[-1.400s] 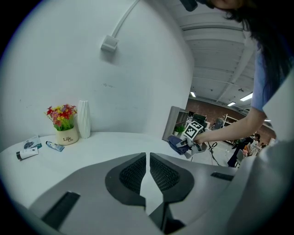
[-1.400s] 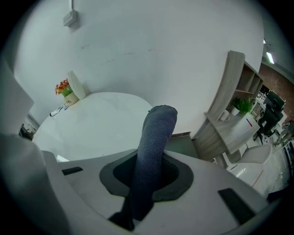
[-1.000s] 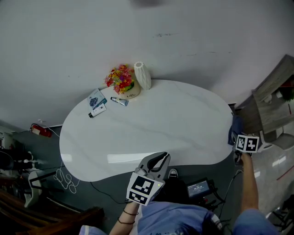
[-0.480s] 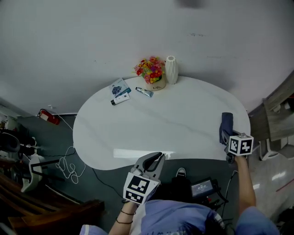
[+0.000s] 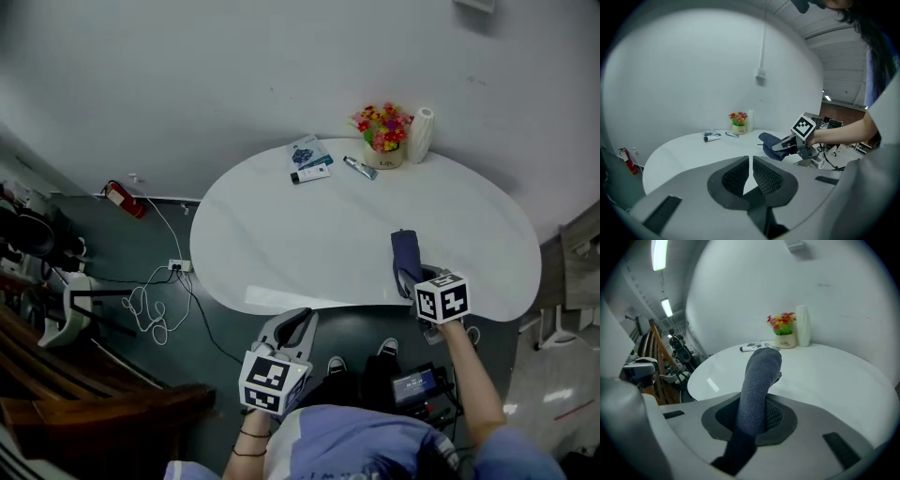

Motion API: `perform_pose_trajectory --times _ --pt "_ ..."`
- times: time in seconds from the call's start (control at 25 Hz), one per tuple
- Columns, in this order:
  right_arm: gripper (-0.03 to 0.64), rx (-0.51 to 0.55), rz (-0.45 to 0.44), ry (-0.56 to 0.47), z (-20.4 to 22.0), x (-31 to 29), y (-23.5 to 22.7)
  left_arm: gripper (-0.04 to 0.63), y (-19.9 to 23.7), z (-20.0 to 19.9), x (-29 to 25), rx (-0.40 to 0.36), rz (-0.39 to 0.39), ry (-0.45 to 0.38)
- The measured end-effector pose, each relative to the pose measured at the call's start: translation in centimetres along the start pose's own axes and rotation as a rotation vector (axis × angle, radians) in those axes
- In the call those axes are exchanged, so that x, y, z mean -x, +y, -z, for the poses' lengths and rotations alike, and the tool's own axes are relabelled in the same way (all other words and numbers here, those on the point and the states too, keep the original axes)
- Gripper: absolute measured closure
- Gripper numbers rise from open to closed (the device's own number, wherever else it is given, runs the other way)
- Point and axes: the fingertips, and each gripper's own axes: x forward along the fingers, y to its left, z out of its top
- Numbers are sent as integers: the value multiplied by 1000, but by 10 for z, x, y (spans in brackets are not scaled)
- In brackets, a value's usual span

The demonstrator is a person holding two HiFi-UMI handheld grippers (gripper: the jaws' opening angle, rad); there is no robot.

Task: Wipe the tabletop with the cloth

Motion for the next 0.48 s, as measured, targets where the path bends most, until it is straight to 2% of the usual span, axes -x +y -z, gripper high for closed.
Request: perform_pose_trajectory --times 0.28,0.48 --pt "546 99 -184 34 -3 -65 156 575 48 55 72 81 -114 19" --pt "546 175 -303 78 10 -99 251 575 63 79 102 130 -153 16"
